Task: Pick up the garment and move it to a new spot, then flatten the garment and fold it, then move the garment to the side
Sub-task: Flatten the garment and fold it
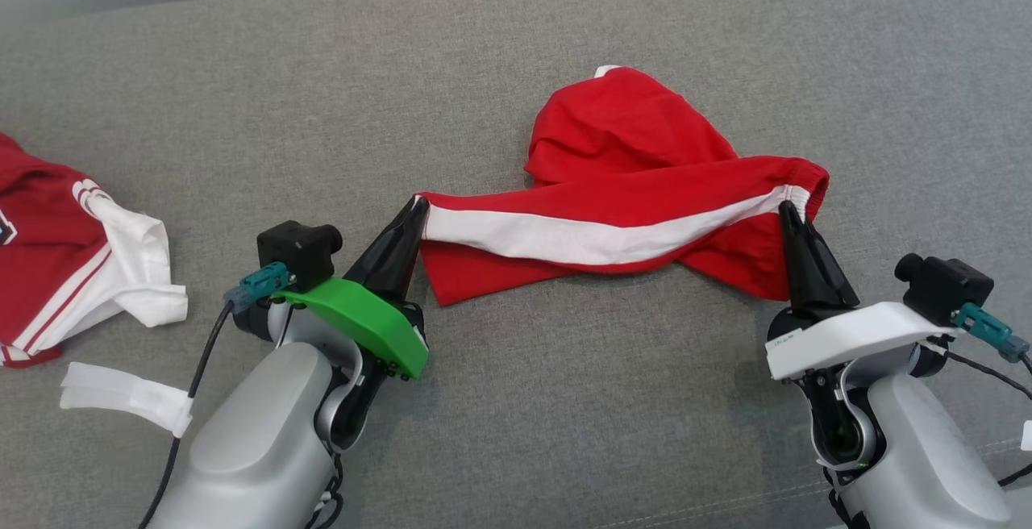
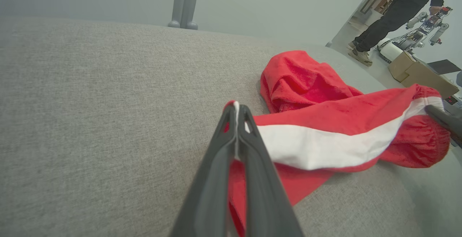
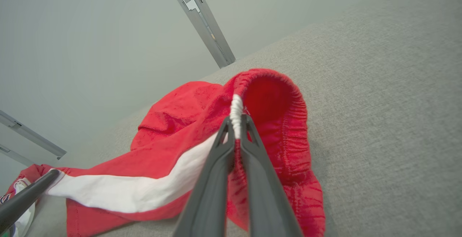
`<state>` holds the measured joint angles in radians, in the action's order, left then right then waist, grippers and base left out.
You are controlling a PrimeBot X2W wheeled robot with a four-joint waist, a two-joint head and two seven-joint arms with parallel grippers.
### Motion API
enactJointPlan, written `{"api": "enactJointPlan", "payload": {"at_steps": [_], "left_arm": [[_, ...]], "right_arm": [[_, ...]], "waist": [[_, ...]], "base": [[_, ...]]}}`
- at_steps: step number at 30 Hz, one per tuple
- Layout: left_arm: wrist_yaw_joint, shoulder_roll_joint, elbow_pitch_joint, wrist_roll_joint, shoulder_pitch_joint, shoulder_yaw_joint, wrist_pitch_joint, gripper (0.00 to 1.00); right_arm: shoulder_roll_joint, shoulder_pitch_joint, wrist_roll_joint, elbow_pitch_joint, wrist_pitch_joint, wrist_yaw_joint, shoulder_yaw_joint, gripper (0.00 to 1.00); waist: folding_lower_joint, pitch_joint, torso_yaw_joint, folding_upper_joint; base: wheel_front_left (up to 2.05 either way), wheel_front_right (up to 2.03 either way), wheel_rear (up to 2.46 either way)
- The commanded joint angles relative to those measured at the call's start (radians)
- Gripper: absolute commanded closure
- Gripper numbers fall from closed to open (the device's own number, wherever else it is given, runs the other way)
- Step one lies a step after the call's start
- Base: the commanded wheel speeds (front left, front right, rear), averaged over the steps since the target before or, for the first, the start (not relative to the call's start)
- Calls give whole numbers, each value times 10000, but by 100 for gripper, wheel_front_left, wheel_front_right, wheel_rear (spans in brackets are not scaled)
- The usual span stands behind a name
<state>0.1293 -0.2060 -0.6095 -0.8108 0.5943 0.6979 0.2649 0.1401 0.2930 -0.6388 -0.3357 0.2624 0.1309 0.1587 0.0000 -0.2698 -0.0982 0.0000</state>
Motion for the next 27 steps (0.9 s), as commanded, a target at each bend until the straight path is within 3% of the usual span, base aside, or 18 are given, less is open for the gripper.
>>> {"api": "enactJointPlan", "payload": {"at_steps": [1, 8, 15, 22, 27], "left_arm": [[20, -164, 135, 201, -13, -73, -13, 100], [20, -940, 579, 602, 932, -480, -11, 100], [8, -2044, 558, 269, 2637, -479, -16, 100], [2, -2736, 415, 408, 4139, 249, -317, 100], [2, -2904, 138, 591, 5168, 833, -501, 100]], "right_arm": [[76, 125, 28, 217, 32, -4, -2, 100], [943, 1360, -427, 701, 32, -2, 653, 100], [1861, 3576, -1091, 180, -70, -4, 1543, 100], [2245, 5242, -1365, -642, -399, -7, 2144, 100], [2441, 6414, -1364, -1373, -681, -8, 2580, 100]], "waist": [[0, 351, 164, 0], [0, 1308, 675, 0], [0, 2272, 1005, 0], [0, 2395, 1213, 0], [0, 1709, 1320, 0]], "base": [[0, 0, 0], [0, 0, 0], [0, 0, 0], [0, 0, 0], [0, 0, 0]]}}
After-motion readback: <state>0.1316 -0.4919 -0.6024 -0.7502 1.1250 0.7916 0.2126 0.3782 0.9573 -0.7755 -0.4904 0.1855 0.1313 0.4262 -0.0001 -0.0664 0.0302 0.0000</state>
